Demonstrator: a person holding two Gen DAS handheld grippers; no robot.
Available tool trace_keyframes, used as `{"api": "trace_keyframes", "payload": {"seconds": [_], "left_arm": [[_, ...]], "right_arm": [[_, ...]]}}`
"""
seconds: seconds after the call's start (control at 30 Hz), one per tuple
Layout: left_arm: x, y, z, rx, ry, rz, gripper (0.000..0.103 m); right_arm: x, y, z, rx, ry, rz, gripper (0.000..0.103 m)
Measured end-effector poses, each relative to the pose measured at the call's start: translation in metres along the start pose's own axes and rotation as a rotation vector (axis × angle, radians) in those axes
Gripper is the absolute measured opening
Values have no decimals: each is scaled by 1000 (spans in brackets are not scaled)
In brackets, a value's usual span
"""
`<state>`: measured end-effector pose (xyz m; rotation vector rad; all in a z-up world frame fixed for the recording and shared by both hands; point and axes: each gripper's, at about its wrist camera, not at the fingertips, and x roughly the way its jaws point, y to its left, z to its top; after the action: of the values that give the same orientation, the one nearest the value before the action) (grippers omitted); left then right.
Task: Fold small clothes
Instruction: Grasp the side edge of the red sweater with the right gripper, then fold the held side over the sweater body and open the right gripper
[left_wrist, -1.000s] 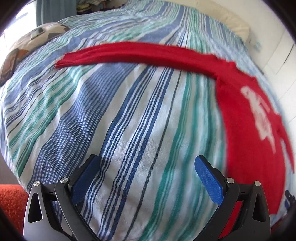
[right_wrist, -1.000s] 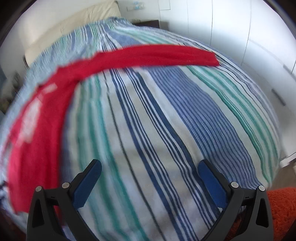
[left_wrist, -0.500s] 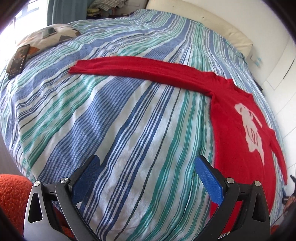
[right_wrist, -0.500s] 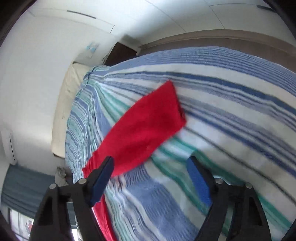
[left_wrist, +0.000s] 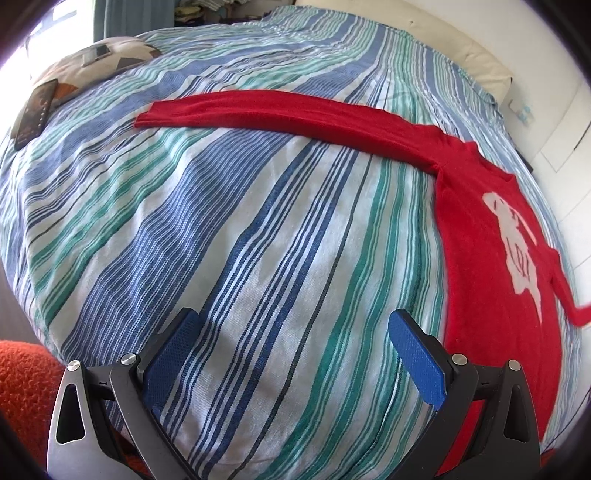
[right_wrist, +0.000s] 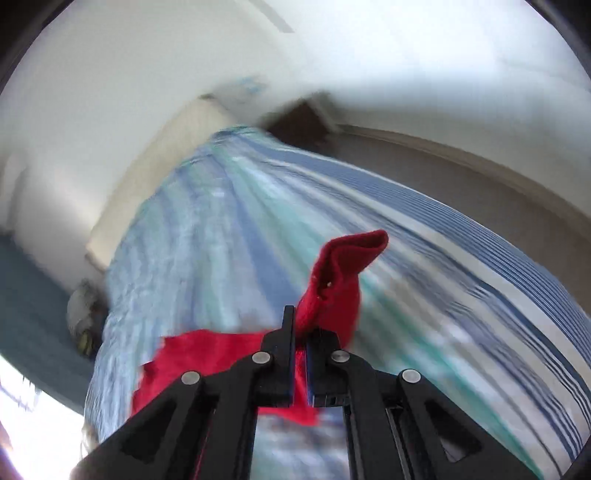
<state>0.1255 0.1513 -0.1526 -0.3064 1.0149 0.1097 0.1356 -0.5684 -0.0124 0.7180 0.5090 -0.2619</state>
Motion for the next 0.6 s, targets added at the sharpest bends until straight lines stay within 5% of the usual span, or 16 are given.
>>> {"api": "trace_keyframes", "payload": {"seconds": [0.17,0.37,0.4,0.47,0.6], "left_arm": [[0,1,3,-12,2,-19,102],[0,13,4,-51,7,-24,102],[1,15,5,-56,11,-26,102],[2,15,5,-59,13,-28,102],[5,11,5,-44,19,-14,102]], "right_arm": [[32,164,-11,-258,96,237,4],[109,295,-95,-544,265,318,9],[113,300,-114,-561,303,332,15],[129,307,-150,-581,428,345,76],[118,297,-174,-569,484,406,79]]}}
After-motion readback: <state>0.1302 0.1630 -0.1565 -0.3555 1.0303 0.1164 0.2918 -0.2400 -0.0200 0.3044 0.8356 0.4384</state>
